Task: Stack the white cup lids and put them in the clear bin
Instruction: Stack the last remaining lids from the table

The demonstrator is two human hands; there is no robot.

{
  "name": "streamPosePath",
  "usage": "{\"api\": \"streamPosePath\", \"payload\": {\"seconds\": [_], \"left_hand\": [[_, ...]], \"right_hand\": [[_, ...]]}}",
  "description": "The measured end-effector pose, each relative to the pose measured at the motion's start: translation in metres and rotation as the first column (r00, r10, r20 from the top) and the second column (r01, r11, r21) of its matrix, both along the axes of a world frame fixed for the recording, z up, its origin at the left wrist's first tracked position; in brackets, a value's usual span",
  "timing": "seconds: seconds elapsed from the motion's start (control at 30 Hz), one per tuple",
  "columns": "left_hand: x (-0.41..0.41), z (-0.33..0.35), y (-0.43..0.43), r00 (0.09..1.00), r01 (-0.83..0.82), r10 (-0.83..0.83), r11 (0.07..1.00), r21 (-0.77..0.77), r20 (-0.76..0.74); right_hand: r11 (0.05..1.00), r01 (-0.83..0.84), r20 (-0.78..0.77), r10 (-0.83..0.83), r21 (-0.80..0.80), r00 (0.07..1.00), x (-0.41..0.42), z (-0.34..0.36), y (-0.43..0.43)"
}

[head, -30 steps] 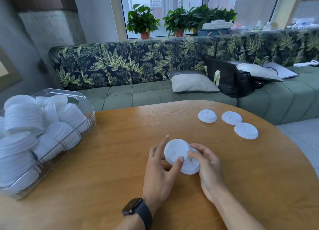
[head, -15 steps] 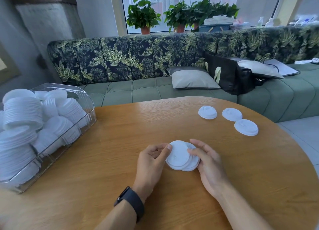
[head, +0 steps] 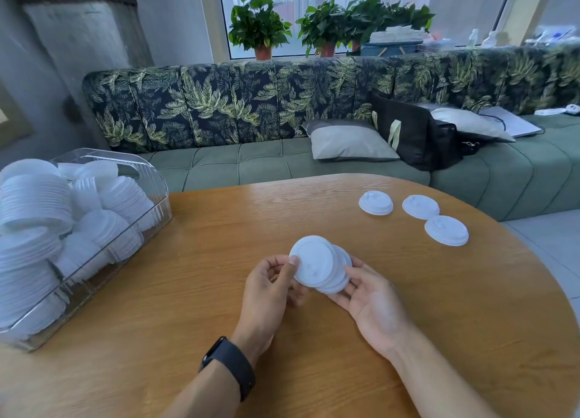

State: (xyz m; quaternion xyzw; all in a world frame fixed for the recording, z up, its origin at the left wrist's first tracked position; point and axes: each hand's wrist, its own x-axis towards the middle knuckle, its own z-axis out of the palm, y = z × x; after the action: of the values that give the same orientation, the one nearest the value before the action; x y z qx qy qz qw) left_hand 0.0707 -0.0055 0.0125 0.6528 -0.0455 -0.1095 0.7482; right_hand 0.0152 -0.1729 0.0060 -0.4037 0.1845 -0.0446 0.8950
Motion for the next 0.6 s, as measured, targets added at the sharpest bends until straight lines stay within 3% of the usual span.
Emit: {"api": "streamPosePath", "payload": {"seconds": [0.13,0.4,0.6], "left_hand": [[0.0,0.0,0.001,1.0,-0.002,0.002,1.0,0.014,-0.007],[-0.006,0.003,-0.002,0.998,0.045,-0.053,0.982,0.183,0.038],[-0.009,0.004,-0.006,0.997,0.033,-0.052,0.96,0.278,0.062]], "right_hand": [[1.0,-0.018,-0.003,0.018,0.013,1.0,0.0,0.003,0.004],[0.997,-0.027,0.026,0.025,0.066,0.999,-0.001,0.007,0.004],[0.995,-0.093,0.074,0.095,-0.027,0.993,-0.003,0.012,0.007]]}}
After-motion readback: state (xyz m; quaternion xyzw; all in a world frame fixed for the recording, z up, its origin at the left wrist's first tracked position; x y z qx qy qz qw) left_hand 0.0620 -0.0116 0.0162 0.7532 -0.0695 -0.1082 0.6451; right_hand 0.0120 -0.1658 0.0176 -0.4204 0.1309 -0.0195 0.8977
